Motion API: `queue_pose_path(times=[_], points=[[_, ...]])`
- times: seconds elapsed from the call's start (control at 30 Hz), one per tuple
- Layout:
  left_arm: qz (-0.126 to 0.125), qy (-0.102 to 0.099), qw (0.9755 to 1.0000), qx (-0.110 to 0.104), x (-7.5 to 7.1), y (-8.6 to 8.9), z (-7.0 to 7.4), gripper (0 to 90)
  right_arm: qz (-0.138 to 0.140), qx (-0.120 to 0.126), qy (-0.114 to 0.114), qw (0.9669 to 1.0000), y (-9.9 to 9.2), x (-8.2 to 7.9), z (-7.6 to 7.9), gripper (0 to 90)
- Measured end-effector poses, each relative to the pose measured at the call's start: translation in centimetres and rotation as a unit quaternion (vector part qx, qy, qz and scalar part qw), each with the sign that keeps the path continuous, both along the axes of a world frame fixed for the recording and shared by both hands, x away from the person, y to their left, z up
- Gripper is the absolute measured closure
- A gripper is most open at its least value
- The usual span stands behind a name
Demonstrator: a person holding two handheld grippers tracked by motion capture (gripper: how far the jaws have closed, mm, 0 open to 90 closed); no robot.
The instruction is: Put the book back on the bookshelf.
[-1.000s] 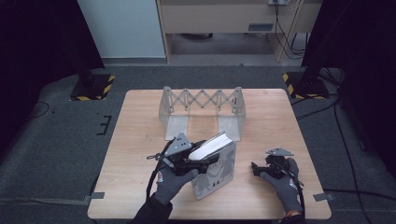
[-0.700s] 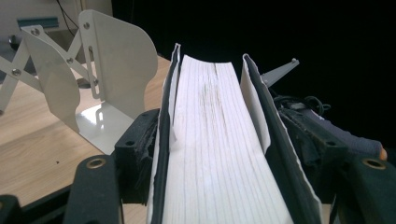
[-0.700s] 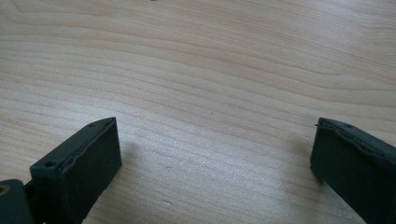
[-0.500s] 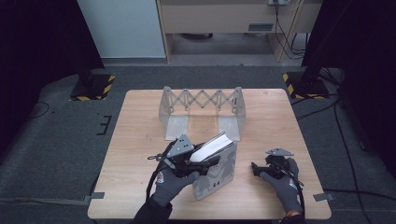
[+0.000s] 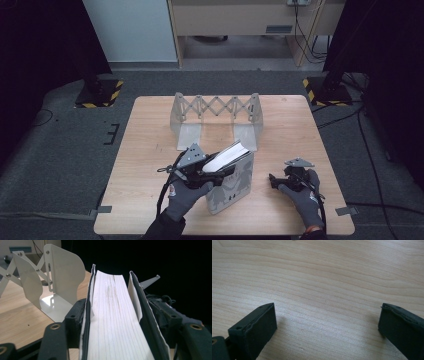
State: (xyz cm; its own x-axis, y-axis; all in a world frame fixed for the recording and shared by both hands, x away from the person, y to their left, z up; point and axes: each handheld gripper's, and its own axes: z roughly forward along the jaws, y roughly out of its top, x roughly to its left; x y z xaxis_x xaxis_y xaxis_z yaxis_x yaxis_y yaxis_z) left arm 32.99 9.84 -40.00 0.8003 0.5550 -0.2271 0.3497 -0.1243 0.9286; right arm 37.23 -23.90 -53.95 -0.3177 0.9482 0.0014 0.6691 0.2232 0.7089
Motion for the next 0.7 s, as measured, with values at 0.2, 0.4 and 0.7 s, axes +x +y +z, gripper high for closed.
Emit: queue_pose_path(times=[0.2, 0.4, 0.7], points=[[0.016, -0.028, 0.9991, 0.028, 0.2, -1.3, 0.4, 33.4, -0.002, 0.002, 0.0, 1.0, 0.0, 0.0, 0.0, 2.1], [0.013, -0.033, 0.9989, 0.03, 0.1, -1.4, 0.4, 42.8, -0.001, 0.002, 0.0, 1.0, 0.0, 0.0, 0.0, 2.2], [0.01, -0.03, 0.9991, 0.03, 0.0, -1.5, 0.5, 49.0, -0.002, 0.002, 0.0, 1.0, 0.0, 0.0, 0.0, 2.2]])
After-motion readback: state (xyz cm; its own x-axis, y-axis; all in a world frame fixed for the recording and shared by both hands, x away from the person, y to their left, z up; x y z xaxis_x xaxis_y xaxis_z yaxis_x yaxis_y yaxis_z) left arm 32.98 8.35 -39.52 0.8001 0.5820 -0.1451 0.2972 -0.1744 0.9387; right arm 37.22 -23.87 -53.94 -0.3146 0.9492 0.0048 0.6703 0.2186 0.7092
